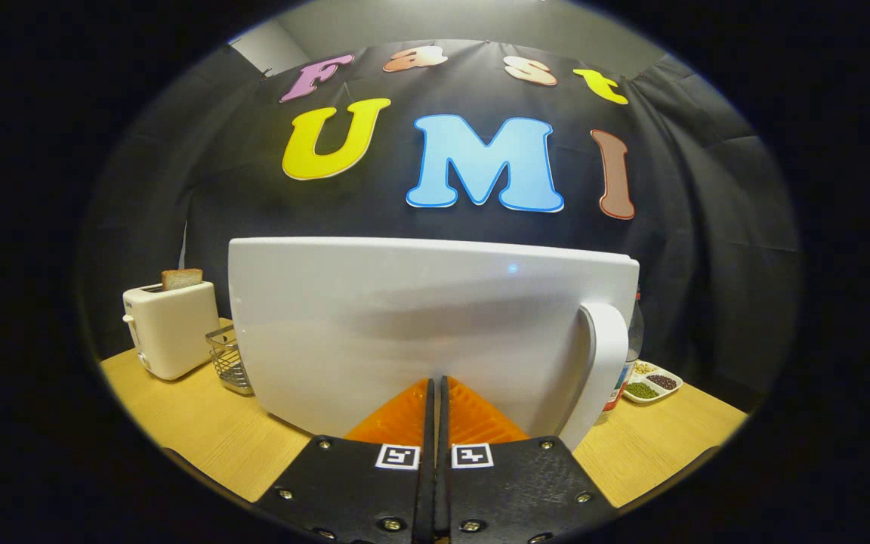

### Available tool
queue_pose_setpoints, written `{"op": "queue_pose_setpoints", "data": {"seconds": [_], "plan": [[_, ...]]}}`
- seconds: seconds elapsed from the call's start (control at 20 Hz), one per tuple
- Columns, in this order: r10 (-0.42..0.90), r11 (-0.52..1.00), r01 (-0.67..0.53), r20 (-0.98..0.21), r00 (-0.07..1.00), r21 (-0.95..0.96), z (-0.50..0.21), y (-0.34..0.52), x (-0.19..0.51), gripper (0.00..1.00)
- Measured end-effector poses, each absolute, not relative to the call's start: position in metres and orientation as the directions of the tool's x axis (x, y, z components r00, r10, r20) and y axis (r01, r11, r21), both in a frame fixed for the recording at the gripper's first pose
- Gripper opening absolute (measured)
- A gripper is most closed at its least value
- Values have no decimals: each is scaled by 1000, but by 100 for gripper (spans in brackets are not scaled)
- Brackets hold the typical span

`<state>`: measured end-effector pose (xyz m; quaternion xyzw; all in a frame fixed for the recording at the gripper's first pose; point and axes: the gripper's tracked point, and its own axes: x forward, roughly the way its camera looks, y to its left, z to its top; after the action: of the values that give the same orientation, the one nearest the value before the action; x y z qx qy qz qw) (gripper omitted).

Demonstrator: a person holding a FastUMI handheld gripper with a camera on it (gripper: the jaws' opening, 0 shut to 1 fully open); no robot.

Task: Open the microwave, put the food inside, and close the microwave door.

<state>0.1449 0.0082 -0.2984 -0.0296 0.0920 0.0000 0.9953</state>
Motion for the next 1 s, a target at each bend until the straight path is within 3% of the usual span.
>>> {"op": "queue_pose_setpoints", "data": {"seconds": [0.4,0.45,0.65,1.0], "plan": [[-53,995,37,-185,981,-90,-307,2,182,4],[-54,997,38,-241,969,-71,-317,2,180,4],[-32,999,21,-247,969,-46,-315,3,182,5],[21,999,-15,-194,981,33,-230,3,118,4]]}}
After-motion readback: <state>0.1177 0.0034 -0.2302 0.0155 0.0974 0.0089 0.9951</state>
